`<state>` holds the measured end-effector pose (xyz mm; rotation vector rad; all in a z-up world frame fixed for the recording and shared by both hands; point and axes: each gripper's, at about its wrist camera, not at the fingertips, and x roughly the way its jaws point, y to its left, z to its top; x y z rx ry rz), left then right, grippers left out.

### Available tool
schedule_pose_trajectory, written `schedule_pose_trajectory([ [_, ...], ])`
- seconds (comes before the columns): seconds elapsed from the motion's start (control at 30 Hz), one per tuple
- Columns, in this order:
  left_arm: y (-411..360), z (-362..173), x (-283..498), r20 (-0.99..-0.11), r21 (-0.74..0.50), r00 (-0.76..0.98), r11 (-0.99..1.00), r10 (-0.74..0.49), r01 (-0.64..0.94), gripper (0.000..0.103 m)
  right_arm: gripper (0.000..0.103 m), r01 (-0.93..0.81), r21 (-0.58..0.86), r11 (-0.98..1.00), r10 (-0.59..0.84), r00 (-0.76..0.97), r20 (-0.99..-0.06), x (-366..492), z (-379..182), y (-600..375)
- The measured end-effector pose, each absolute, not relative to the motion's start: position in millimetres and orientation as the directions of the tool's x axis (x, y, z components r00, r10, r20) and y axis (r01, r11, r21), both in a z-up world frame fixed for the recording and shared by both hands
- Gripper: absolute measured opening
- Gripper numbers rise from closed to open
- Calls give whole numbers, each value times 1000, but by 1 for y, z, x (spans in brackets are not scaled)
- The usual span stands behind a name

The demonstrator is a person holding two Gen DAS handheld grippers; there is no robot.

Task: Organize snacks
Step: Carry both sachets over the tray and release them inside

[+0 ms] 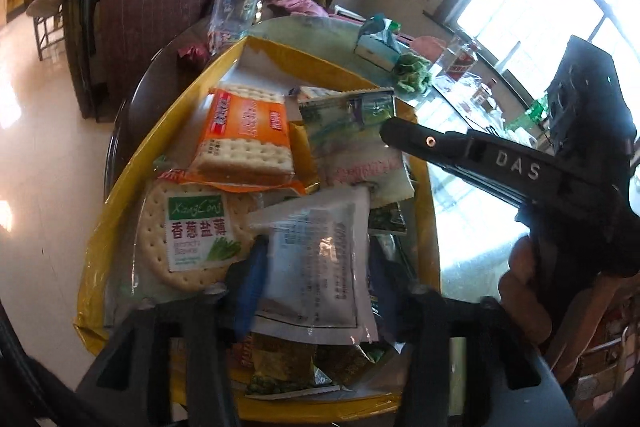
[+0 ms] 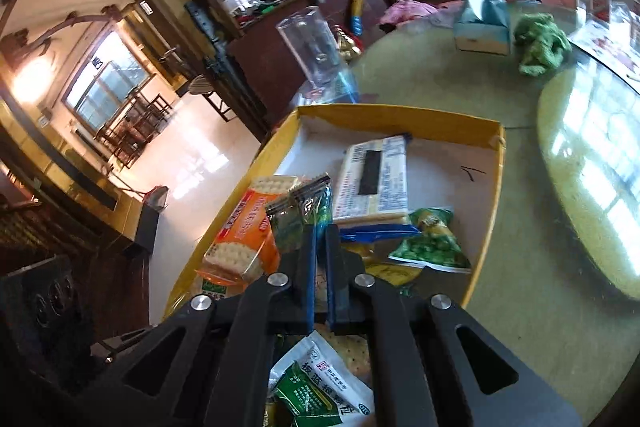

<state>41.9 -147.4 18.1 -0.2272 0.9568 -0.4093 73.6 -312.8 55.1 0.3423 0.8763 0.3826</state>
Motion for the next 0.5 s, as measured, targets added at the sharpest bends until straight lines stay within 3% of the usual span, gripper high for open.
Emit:
schedule_pose_trajectory([
  [0.03,-149,19,40,-742,-348,520,906,-424,242,71,11,-182,436,881,451,595,-665,70,58,-314],
  [0.13,-154,24,26,-729,-249,585,934,-354,256,74,26,-188,409,893,428,638,-641,55,70,-317],
  [0.23,-159,31,7,-685,-184,654,944,-322,273,80,60,-173,403,899,406,676,-615,28,83,-327],
  [0.3,-159,36,-13,-632,-152,717,955,-293,256,80,63,-164,386,908,382,702,-601,6,89,-334],
  [0.5,-169,48,-51,-584,21,800,983,-137,183,80,82,-149,374,915,358,727,-587,-54,92,-352],
])
